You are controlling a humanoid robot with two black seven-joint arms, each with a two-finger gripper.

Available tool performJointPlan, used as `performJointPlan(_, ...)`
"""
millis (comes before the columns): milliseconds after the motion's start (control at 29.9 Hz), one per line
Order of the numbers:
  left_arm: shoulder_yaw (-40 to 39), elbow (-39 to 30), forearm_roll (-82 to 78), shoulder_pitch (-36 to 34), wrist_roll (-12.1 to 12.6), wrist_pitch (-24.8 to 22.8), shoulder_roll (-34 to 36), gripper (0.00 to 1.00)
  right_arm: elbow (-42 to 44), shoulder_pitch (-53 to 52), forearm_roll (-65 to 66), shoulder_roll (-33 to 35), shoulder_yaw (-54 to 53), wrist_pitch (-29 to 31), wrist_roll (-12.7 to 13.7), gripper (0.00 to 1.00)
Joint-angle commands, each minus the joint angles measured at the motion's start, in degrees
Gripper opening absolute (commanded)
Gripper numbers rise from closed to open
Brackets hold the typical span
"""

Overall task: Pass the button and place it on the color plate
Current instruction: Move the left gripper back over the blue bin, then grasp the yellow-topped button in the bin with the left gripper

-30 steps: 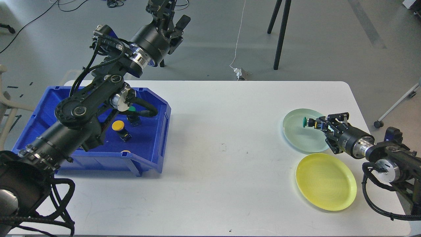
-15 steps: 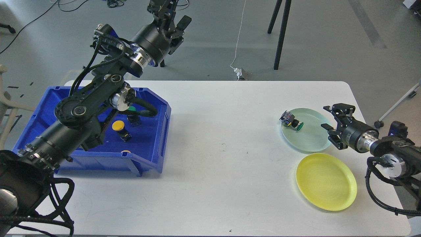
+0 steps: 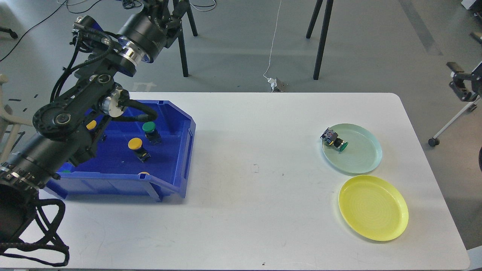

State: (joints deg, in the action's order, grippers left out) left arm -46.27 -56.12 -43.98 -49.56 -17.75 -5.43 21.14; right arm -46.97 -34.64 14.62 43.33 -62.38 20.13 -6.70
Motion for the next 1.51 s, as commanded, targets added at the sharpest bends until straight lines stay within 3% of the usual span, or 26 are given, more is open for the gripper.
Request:
performJointPlan(0, 3.19, -4.42, -1.11, 1.92, 0.26, -0.1, 8.28, 0.99, -0.05, 0.1, -8.09, -0.53, -2.04, 0.43, 0.02, 0.92)
performJointPlan(201, 15.32, -13.39, -9.17, 2.36, -0.26, -0.1, 27.26, 0.99, 0.04, 0.8, -16.64, -2.89, -1.78, 0.78, -0.51, 0.93)
performJointPlan(335, 22.0, -15.95, -23.31, 2.36, -1.31, -0.1, 33.26, 0.98, 0.04, 1.24, -16.64, -6.59, -2.39, 2.19, -0.6, 0.93)
performJointPlan(636, 29.57, -13.5, -61.48, 2.18, -1.76, -0.63, 32.74, 0.91, -0.23, 1.68, -16.64, -7.03, -2.4, 2.54, -0.6, 0.93)
performJointPlan(903, 31.16, -2.77, -62.63, 1.66, -1.49, -7.74, 24.22, 0.91, -0.23, 2.47, -16.64, -6.95, -2.4, 2.54, -0.6, 0.93)
performJointPlan(1070, 31.33, -1.89, -62.72, 1.66, -1.49, -8.28, 22.46, 0.91, -0.14, 2.47, -16.64, -7.03, -2.48, 2.54, -0.68, 0.94)
performJointPlan(1271, 37.31, 5.66, -66.85, 1.13, -2.02, -7.93, 18.86, 0.83, -0.4, 2.56, -16.73, -7.12, -2.48, 2.46, -0.68, 0.94)
performJointPlan(1472, 37.4, 6.38, -66.24, 1.22, -2.64, -8.01, 18.06, 0.82, -0.49, 2.47, -16.64, -7.74, -2.57, 2.46, -0.68, 0.94)
